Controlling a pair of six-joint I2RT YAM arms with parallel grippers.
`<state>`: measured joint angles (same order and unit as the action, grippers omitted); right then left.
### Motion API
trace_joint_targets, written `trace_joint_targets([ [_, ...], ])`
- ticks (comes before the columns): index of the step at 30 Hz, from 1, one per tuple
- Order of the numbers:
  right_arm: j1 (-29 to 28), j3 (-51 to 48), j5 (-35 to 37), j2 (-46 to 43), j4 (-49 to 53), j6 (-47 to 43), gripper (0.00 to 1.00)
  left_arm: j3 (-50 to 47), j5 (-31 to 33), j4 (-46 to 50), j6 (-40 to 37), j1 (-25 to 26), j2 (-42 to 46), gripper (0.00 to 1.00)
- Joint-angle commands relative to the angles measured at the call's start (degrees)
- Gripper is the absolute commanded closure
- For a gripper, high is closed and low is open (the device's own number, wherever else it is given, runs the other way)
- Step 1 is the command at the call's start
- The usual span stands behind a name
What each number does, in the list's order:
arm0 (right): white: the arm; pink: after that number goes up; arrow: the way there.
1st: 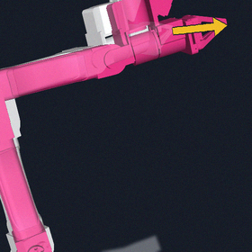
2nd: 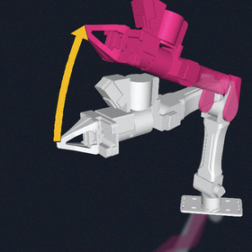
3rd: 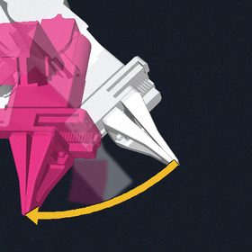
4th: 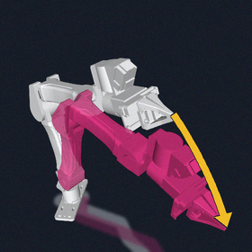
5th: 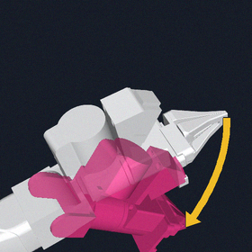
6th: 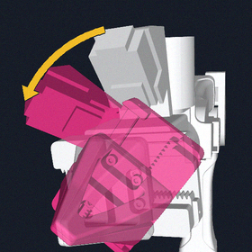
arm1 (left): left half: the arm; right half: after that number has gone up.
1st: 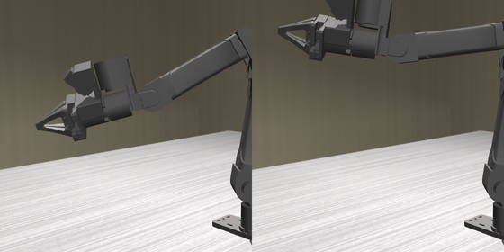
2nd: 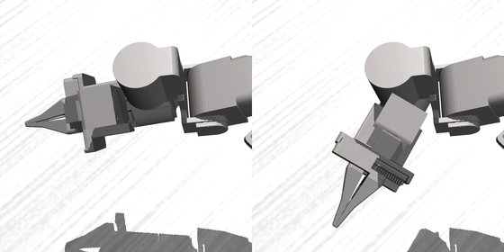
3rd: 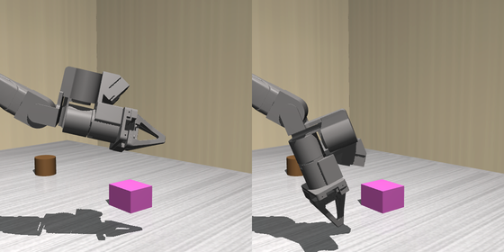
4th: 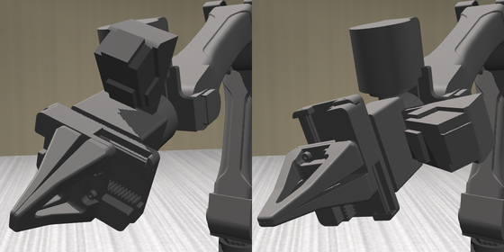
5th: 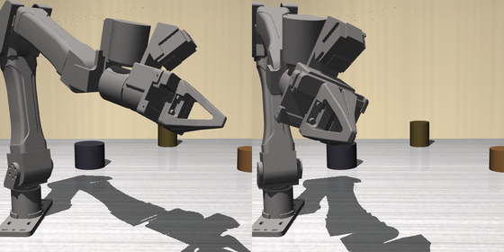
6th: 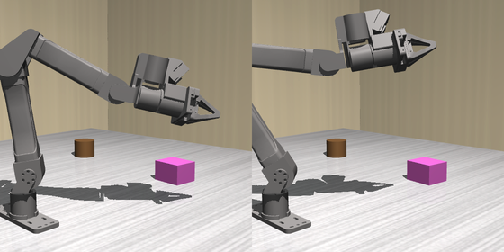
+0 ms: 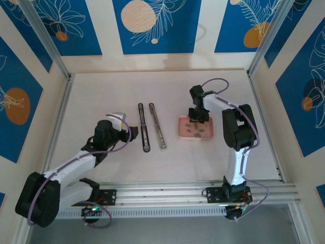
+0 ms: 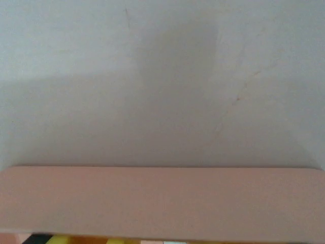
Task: Load the staples into the stapler
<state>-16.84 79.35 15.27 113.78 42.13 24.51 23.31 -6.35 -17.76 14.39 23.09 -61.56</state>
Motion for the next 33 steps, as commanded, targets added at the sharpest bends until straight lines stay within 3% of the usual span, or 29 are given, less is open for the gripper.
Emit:
trace_joint_targets([
  [1,-0.6,-1.6,0.9,-0.1,-0.7,0.7,0.74,1.4,0.8,0.7,-1.5,-0.7,1.4,0.18],
  [14,-0.8,-1.4,2.2,-4.8,0.5,0.5,0.64,1.2,0.5,0.9,-1.5,-0.7,2.1,0.18],
  [33,0.2,-3.0,0.7,0.3,-1.5,1.5,0.69,2.0,0.4,0.8,-1.7,-0.7,1.1,0.18],
])
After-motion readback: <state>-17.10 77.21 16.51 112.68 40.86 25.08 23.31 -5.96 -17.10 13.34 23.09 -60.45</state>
